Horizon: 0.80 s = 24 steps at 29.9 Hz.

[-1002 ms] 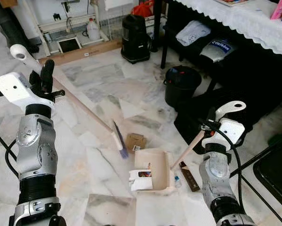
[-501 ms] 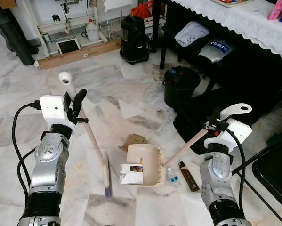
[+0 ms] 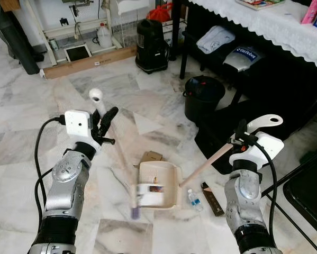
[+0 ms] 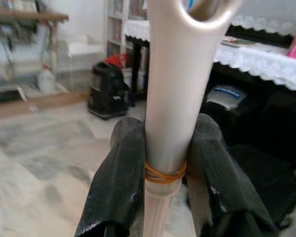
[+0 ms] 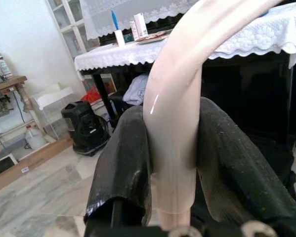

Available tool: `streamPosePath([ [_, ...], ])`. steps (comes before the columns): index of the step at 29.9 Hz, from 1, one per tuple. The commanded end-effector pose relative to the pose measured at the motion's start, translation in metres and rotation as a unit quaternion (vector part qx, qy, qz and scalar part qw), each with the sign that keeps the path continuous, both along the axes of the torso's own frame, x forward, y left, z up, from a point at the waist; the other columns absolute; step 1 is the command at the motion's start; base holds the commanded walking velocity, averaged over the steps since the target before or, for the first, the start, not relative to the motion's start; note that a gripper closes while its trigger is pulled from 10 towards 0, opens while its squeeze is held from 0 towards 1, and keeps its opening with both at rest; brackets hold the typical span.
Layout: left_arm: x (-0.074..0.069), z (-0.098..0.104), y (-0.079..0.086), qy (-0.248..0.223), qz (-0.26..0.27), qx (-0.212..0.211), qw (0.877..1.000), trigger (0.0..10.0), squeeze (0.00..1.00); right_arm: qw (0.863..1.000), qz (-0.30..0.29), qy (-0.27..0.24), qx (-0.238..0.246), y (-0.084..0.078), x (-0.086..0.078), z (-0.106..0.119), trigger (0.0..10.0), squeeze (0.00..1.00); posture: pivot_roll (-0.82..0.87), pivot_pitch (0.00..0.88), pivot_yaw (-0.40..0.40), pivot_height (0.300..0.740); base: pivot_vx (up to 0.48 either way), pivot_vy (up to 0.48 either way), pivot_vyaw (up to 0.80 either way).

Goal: Sweep floor

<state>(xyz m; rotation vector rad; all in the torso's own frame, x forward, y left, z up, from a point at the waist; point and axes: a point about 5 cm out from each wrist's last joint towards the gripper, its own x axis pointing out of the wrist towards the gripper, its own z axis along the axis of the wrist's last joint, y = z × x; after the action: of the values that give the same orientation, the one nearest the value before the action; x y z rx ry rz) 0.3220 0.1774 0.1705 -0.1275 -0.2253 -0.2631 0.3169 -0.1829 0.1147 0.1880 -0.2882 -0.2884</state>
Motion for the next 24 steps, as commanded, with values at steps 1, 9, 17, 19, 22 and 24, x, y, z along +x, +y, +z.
streamPosePath([
  [1, 0.000, 0.015, 0.000, -0.024, -0.015, -0.033, 0.999, 10.0, 0.00, 1.000, -0.002, -0.027, 0.013, 0.000, 0.001, 0.011, 10.0, 0.00, 0.03, 0.054, -0.002, 0.740, 0.000, 0.000, 0.00],
  [9, 0.002, 0.027, 0.017, -0.060, 0.057, -0.016, 0.996, 10.0, 0.00, 1.000, 0.004, -0.023, 0.013, 0.002, 0.002, 0.011, 10.0, 0.00, 0.03, 0.049, -0.001, 0.740, 0.000, 0.000, 0.00],
  [17, -0.007, 0.045, 0.017, -0.125, 0.111, 0.040, 0.985, 10.0, 0.00, 0.999, 0.005, -0.031, 0.009, 0.002, 0.001, 0.016, 10.0, 0.00, 0.02, 0.036, 0.001, 0.740, 0.000, 0.000, 0.00],
  [19, -0.012, 0.034, 0.012, -0.115, 0.107, 0.040, 0.987, 10.0, 0.00, 0.999, 0.006, -0.036, 0.006, 0.003, -0.001, 0.018, 10.0, 0.00, 0.01, 0.025, 0.000, 0.740, 0.000, 0.000, 0.00],
  [22, -0.014, 0.025, 0.010, -0.105, 0.108, 0.055, 0.987, 10.0, 0.00, 0.999, 0.007, -0.040, -0.003, 0.004, -0.002, 0.019, 10.0, 0.00, 0.01, 0.025, 0.000, 0.740, 0.000, 0.000, 0.00],
  [24, -0.015, 0.015, 0.009, -0.099, 0.104, 0.078, 0.987, 10.0, 0.00, 0.999, 0.015, -0.042, -0.021, 0.007, -0.004, 0.021, 10.0, 0.00, 0.01, 0.013, -0.001, 0.740, 0.000, 0.000, 0.00],
])
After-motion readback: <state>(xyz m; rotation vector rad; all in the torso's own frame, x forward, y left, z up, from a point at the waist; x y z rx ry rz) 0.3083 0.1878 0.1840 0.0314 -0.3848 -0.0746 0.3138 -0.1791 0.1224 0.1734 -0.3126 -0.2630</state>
